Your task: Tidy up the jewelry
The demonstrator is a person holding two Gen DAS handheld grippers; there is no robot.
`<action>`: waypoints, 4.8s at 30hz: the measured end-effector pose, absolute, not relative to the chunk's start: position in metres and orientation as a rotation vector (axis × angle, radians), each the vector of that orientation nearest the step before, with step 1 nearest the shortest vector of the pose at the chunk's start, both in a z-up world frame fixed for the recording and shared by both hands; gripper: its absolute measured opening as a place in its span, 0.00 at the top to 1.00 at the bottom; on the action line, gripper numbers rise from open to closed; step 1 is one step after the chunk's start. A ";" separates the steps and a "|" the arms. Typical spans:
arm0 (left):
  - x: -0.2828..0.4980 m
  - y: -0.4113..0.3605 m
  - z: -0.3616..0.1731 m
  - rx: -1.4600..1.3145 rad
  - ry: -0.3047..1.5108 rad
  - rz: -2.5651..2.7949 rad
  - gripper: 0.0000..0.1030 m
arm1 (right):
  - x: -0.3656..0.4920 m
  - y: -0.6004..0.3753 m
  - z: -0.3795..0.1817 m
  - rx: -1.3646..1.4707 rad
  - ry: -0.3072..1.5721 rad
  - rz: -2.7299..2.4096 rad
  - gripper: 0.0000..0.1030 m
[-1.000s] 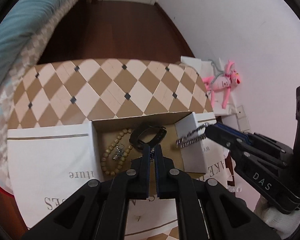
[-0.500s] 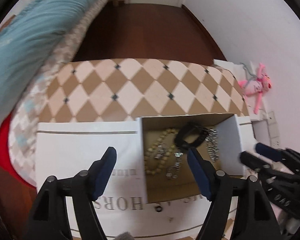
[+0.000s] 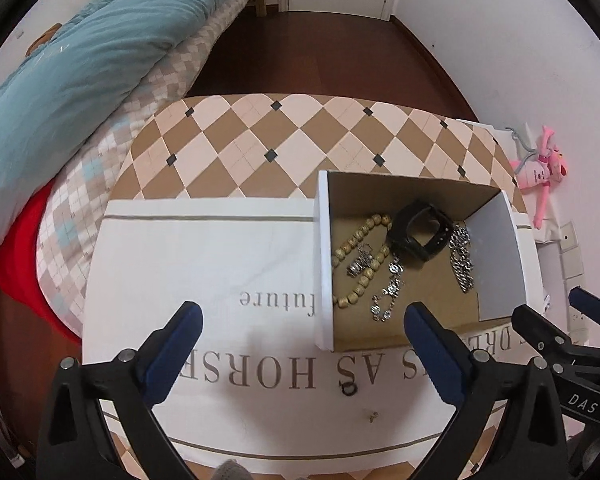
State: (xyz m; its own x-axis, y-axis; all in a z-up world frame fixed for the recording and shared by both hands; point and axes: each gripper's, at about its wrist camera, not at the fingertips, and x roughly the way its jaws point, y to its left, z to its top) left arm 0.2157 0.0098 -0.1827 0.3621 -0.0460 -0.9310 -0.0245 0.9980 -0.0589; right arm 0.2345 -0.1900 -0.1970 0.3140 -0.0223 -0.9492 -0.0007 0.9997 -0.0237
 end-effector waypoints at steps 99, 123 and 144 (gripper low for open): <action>0.128 -0.063 -0.253 0.039 1.200 -0.078 0.98 | 0.115 -0.230 -0.257 0.218 1.102 -0.041 0.88; 0.153 0.013 -0.132 -0.251 1.067 -0.182 0.96 | 0.160 -0.210 -0.154 0.349 0.956 0.145 0.88; 0.116 -0.041 -0.255 -0.050 1.238 -0.113 0.48 | 0.116 -0.235 -0.229 0.346 1.104 0.030 0.88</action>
